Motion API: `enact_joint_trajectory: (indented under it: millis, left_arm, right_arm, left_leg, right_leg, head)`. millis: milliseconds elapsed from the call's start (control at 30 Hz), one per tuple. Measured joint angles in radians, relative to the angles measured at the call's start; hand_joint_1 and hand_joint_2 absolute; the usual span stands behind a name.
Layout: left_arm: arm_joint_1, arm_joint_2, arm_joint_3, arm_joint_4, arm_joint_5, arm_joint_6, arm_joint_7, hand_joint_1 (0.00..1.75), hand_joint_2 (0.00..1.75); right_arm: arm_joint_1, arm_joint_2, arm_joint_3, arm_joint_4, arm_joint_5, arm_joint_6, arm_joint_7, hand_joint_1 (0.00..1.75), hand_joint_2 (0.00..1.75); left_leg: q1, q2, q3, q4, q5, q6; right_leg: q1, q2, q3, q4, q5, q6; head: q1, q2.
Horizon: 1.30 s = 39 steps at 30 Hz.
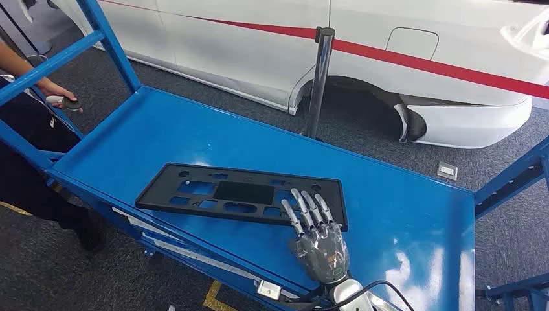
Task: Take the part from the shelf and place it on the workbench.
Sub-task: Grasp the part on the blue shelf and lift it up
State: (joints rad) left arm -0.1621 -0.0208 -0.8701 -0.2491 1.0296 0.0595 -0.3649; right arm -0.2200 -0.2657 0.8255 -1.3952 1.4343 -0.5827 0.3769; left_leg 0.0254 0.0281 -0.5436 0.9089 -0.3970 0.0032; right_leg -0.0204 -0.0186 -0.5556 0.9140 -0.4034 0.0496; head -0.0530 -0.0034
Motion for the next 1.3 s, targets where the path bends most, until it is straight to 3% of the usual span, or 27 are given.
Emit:
enact_joint_trajectory:
  millis: [267, 667, 967, 1300]
  left_arm:
    - [-0.004, 0.0, 0.0, 0.0, -0.004, 0.004, 0.006, 0.0, 1.75]
    - [-0.016, 0.0, 0.0, 0.0, -0.015, 0.012, 0.018, 0.0, 1.75]
    - [-0.025, -0.002, 0.0, 0.0, -0.006, 0.014, 0.019, 0.0, 1.75]
    - [-0.035, -0.012, 0.0, 0.0, -0.004, 0.014, 0.02, 0.0, 1.75]
  right_arm:
    - [0.002, 0.021, -0.04, 0.071, -0.018, -0.029, 0.017, 0.0, 1.75]
    - [-0.014, 0.094, -0.066, 0.183, 0.037, -0.034, 0.027, 0.0, 1.75]
    - [-0.013, 0.125, -0.084, 0.219, 0.067, -0.034, 0.015, 0.0, 1.75]
    - [-0.015, 0.151, -0.085, 0.23, 0.069, -0.034, 0.005, 0.0, 1.75]
  left_leg:
    - [0.002, 0.002, 0.012, 0.0, -0.005, -0.002]
    - [0.009, 0.008, 0.04, -0.001, -0.018, -0.006]
    - [0.015, 0.007, 0.068, -0.002, -0.031, -0.011]
    - [0.02, 0.008, 0.078, -0.001, -0.036, -0.014]
  right_leg:
    - [0.001, 0.0, 0.012, -0.001, -0.005, -0.003]
    - [0.008, 0.006, 0.036, -0.002, -0.012, -0.005]
    - [0.013, 0.007, 0.064, -0.002, -0.025, -0.01]
    - [0.017, 0.008, 0.075, -0.002, -0.031, -0.014]
  head:
    - [0.0, 0.0]
    - [0.0, 0.0]
    - [0.0, 0.0]
    - [0.0, 0.0]
